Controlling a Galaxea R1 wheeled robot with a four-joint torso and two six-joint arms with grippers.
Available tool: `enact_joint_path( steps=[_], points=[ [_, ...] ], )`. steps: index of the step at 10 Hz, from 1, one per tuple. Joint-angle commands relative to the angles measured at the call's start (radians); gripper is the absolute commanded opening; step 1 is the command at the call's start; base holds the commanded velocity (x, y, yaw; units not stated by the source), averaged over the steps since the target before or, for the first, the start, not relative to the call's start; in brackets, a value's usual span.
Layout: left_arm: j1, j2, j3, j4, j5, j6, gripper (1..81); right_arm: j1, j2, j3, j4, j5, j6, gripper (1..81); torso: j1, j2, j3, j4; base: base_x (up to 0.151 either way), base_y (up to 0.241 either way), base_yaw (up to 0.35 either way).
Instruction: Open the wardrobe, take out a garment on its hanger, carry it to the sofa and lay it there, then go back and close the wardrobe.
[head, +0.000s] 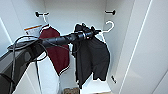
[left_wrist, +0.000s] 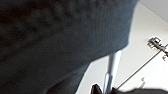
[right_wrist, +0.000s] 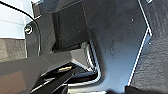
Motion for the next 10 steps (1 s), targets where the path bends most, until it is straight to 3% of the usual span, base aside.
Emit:
enact_joint_path(
  steps=[1,3,10],
  points=[
    [-0.204,-0.006,0.019,0.015,0.0,0.013,1.0,0.036,0.011,0.008,0.007,-0.069,-0.003,81.1,0.0,0.0,0.0,-0.001,-0.113,-0.075,0.0],
    [-0.197,-0.015,0.023,0.016,-0.007,0.013,1.0,0.036,0.011,0.008,0.007,-0.069,-0.003,81.1,0.0,0.0,0.0,0.008,-0.094,-0.038,0.0],
    [-0.178,-0.018,0.092,0.042,-0.005,0.013,1.0,0.031,0.011,0.008,0.007,-0.051,-0.003,81.1,-0.001,0.0,0.0,0.008,0.0,0.0,0.0]
  ],
)
